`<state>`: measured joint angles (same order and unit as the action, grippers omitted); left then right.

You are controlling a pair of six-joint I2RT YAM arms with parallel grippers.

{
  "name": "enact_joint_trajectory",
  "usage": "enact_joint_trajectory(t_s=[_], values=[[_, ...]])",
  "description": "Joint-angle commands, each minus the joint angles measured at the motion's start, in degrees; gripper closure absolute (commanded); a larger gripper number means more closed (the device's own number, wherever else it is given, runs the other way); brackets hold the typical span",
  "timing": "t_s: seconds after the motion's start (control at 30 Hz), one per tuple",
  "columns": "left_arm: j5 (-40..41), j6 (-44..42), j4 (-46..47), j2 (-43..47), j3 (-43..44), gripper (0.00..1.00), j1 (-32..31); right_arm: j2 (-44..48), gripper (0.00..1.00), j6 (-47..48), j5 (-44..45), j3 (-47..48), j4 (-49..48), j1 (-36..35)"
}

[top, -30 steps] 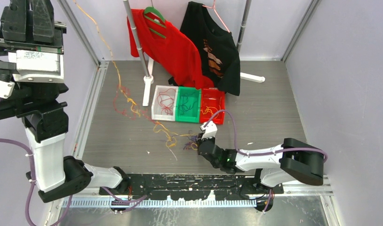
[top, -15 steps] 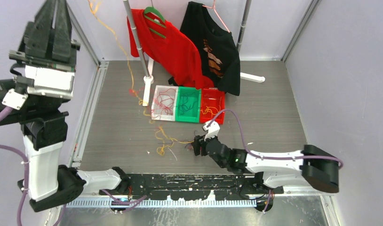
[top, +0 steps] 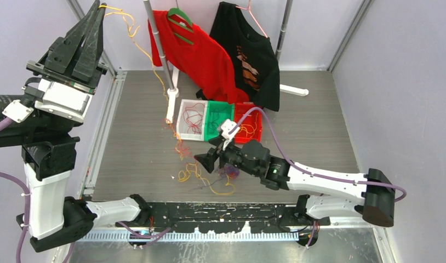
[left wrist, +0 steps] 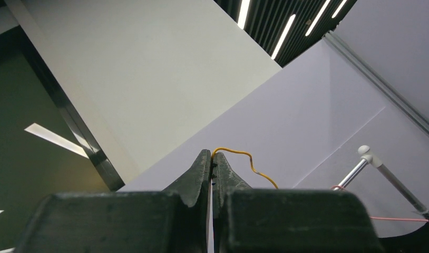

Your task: Untangle the cables

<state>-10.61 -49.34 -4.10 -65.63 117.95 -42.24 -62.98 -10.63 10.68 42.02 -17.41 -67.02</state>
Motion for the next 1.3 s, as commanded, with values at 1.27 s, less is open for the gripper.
enact_joint_trajectory(t_s=[1.27], values=[[-1.5, 0.2, -0.9, -0.3, 0.9, 1.00, 0.2, -8.4, 0.23, 6.1, -23.1, 13.0, 0.3, 5.8]])
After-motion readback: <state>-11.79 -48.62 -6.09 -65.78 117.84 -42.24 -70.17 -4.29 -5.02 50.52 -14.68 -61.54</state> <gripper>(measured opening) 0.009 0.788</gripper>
